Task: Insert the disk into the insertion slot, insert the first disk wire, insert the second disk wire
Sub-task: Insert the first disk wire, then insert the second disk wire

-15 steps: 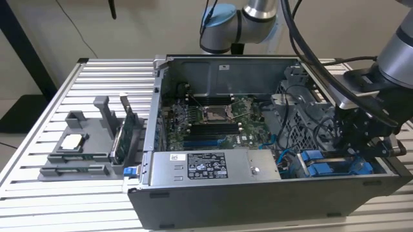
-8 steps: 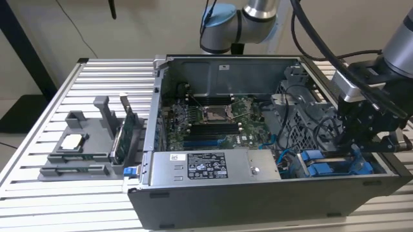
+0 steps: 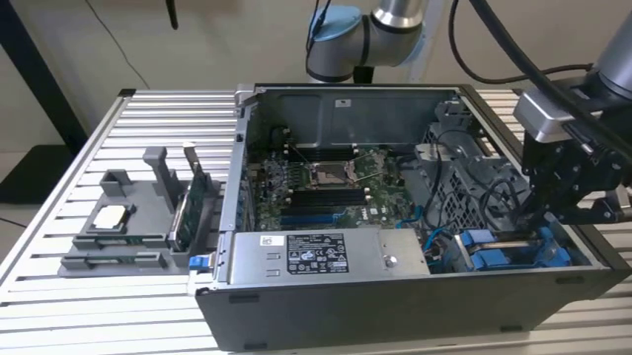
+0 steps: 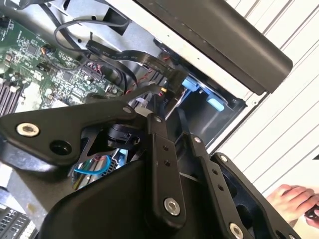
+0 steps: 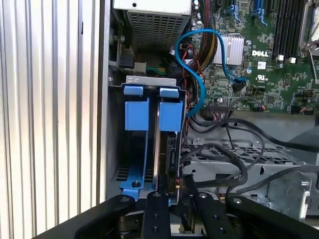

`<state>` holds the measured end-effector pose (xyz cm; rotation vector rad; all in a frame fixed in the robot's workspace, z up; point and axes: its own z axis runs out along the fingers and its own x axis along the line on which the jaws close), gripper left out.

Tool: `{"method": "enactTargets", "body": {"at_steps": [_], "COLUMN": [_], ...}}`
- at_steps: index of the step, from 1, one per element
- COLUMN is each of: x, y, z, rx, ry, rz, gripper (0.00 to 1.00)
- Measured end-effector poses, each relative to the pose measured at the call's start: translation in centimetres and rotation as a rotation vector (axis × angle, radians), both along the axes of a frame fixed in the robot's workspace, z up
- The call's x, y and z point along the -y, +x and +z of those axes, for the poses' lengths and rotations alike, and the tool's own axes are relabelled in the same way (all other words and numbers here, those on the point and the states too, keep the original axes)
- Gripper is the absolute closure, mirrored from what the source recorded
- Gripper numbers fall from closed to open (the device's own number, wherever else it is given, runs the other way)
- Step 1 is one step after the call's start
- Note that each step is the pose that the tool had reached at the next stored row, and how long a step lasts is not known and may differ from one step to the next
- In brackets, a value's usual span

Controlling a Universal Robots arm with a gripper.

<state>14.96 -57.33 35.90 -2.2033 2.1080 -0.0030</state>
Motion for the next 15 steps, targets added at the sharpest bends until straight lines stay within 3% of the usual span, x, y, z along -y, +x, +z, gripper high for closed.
{"method": "enactTargets", "body": {"at_steps": [15], "x": [0.0], "y": [0.0], "z": [1.54], "rx": [0.0], "ry": [0.0001], "rz": [0.0], "gripper": [0.73]}}
